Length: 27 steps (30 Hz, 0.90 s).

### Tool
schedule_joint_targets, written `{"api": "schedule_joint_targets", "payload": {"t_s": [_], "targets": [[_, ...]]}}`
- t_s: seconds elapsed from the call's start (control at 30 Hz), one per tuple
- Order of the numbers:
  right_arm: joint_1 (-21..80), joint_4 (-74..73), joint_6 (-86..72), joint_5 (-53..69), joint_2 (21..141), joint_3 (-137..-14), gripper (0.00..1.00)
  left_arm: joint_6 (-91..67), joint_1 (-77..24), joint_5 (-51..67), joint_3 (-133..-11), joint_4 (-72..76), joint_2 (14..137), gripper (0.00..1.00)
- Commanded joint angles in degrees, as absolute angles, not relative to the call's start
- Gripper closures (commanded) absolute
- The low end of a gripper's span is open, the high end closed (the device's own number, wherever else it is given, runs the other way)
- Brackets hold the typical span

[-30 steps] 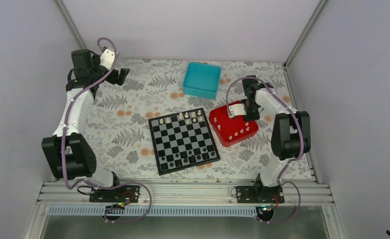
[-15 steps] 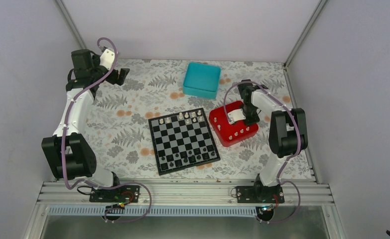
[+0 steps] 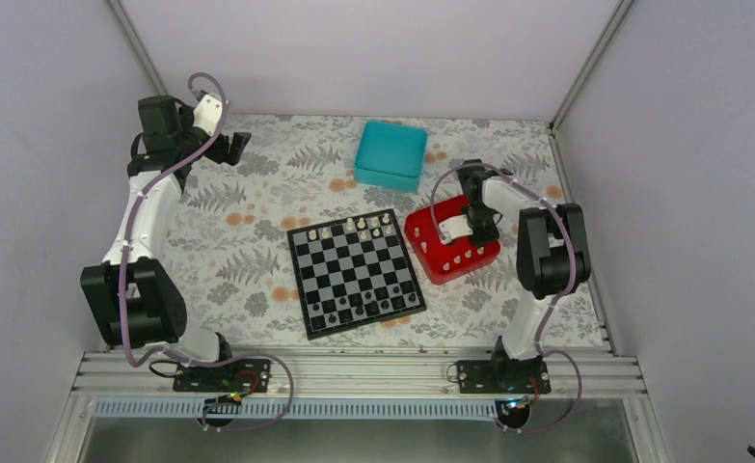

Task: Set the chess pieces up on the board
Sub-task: Pick up the chess piece from the storage box.

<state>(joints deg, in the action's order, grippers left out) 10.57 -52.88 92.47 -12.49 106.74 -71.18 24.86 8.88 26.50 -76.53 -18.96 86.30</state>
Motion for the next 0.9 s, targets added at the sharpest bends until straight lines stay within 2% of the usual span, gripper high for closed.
{"api": "schedule_joint_targets", "payload": {"t_s": [0.0, 0.17, 0.5, 0.87], "targets": [[11.26, -51.80, 93.08, -13.55, 107.75, -70.48, 0.69, 25.49, 9.14, 26.83, -76.28, -18.80, 86.04, 0.00], [11.34, -52.34, 93.23, -14.41, 107.85, -70.90, 0.80, 25.48, 9.10, 26.95, -76.33, -18.72, 86.30, 0.00], [11.58, -53.14, 92.81, -16.56, 107.74, -72.77, 0.91, 25.49, 9.10, 27.22, -76.46, -18.79, 86.44, 0.00], [15.32, -60.35, 89.47, -15.99, 105.99, -85.35, 0.92, 25.49, 9.14, 27.26, -76.73, -18.97, 86.34, 0.00]]}}
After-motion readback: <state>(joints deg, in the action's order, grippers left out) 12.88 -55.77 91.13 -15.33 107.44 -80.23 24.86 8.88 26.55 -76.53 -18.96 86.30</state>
